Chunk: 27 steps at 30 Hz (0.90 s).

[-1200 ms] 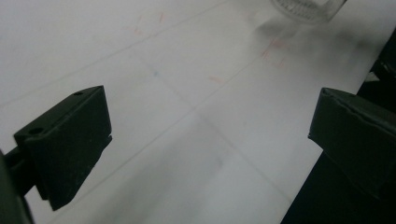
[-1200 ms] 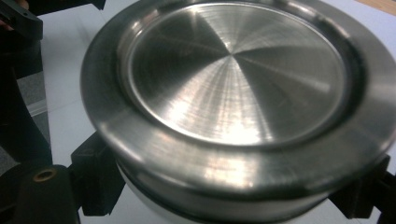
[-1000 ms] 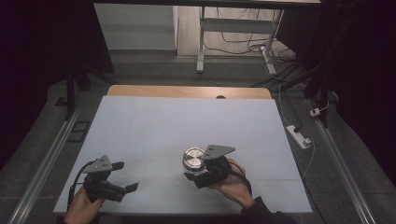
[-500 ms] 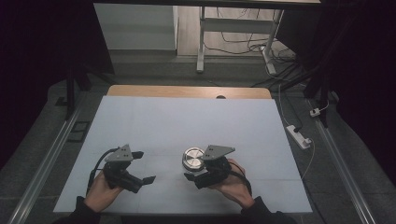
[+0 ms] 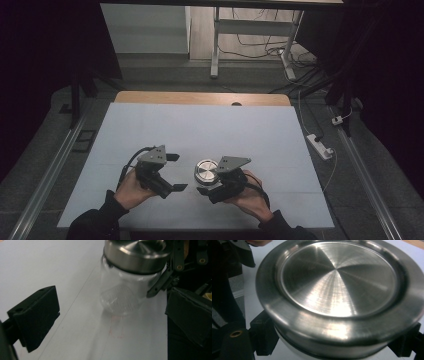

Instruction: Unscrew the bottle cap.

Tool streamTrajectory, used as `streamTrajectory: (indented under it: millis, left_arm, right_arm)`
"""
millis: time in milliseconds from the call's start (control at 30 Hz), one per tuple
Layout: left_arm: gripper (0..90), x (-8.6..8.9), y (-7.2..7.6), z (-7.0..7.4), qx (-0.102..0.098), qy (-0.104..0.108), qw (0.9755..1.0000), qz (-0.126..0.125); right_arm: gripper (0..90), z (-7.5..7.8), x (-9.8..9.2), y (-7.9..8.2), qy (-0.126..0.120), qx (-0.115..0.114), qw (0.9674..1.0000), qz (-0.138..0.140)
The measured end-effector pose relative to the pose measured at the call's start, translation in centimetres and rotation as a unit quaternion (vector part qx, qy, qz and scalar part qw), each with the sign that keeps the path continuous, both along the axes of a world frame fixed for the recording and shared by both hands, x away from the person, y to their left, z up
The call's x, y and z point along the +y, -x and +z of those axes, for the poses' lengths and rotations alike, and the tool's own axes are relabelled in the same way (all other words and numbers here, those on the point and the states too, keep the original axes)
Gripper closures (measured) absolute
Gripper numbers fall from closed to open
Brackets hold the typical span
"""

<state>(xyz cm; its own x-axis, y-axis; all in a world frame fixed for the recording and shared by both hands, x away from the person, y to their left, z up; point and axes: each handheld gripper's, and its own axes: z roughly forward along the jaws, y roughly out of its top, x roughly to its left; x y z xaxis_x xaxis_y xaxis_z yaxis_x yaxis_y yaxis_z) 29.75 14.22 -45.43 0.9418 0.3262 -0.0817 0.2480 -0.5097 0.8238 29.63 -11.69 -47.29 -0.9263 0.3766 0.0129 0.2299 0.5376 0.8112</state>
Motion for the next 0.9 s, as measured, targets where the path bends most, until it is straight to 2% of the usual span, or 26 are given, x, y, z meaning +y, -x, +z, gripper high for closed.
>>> streamTrajectory:
  millis: [67,100,133,167,233,267,300,400,433,533,600,633,667,700,767,800,833,867,900]
  left_arm:
    - [0.0,-0.7,-0.4,0.2,-0.003,0.002,0.9998,-0.018]
    - [0.0,-0.7,-0.4,0.2,-0.003,0.002,0.9998,-0.018]
    - [0.0,-1.2,-0.7,0.5,-0.006,0.003,0.9993,-0.037]
    - [0.0,-1.2,-0.7,0.5,-0.006,0.003,0.9993,-0.037]
    - [0.0,-1.8,-1.1,0.7,-0.009,0.004,0.9983,-0.058]
    - [0.0,-2.3,-1.4,1.0,-0.011,0.004,0.9967,-0.080]
    - [0.0,-2.3,-1.4,1.0,-0.011,0.004,0.9967,-0.080]
    - [1.0,-3.4,-1.9,1.3,-0.013,0.008,0.9930,-0.117]
    - [2.0,-3.4,-1.9,1.3,-0.013,0.008,0.9930,-0.117]
    - [3.6,-4.0,-2.2,1.5,-0.016,0.010,0.9897,-0.142]
    - [8.7,-4.3,-2.3,1.6,-0.016,0.013,0.9868,-0.161]
    - [10.5,-4.6,-2.4,1.5,-0.013,0.014,0.9841,-0.177]
    - [12.7,-4.6,-2.4,1.5,-0.013,0.014,0.9841,-0.177]
    - [14.8,-4.8,-2.4,1.5,-0.015,0.010,0.9820,-0.188]
    - [18.3,-4.8,-2.4,1.4,-0.010,0.011,0.9814,-0.191]
    - [18.5,-4.9,-2.3,1.4,-0.016,0.010,0.9827,-0.184]
    - [18.7,-4.9,-2.3,1.4,-0.016,0.010,0.9827,-0.184]
    - [18.9,-4.9,-2.1,1.4,-0.019,0.009,0.9861,-0.165]
    - [19.0,-5.0,-2.1,1.5,-0.021,0.007,0.9881,-0.152]
  right_arm:
    - [15.1,0.0,0.1,0.1,0.000,0.001,1.0000,0.005]
    - [15.1,0.0,0.1,0.1,0.001,0.000,1.0000,0.008]
    - [15.0,0.0,0.1,0.1,0.002,0.000,0.9999,0.010]
    - [15.0,0.0,0.1,0.1,0.001,0.001,0.9999,0.013]
    - [15.0,0.0,0.2,0.2,0.002,0.001,0.9998,0.020]
    - [15.0,0.0,0.2,0.2,0.003,0.000,0.9997,0.023]
    - [15.0,0.0,0.2,0.2,0.003,0.000,0.9996,0.027]
    - [15.0,0.0,0.3,0.3,0.001,0.004,0.9993,0.037]
    - [15.0,0.0,0.3,0.3,0.001,0.004,0.9992,0.041]
    - [15.0,0.0,0.3,0.4,0.001,0.005,0.9988,0.048]
    - [15.0,0.0,0.4,0.5,0.001,0.005,0.9982,0.059]
    - [15.0,0.1,0.4,0.5,0.001,0.004,0.9980,0.062]
    - [15.0,0.1,0.4,0.6,0.002,0.004,0.9979,0.064]
    - [15.0,0.2,0.4,0.6,0.001,0.004,0.9978,0.066]
    - [15.0,0.2,0.4,0.6,0.001,0.003,0.9977,0.068]
    - [15.0,0.2,0.4,0.6,0.002,0.002,0.9978,0.067]
    - [15.0,0.2,0.4,0.6,0.002,0.002,0.9978,0.067]
    - [15.0,0.2,0.3,0.5,0.005,-0.003,0.9982,0.059]
    - [15.0,0.3,0.3,0.5,0.006,-0.003,0.9986,0.053]
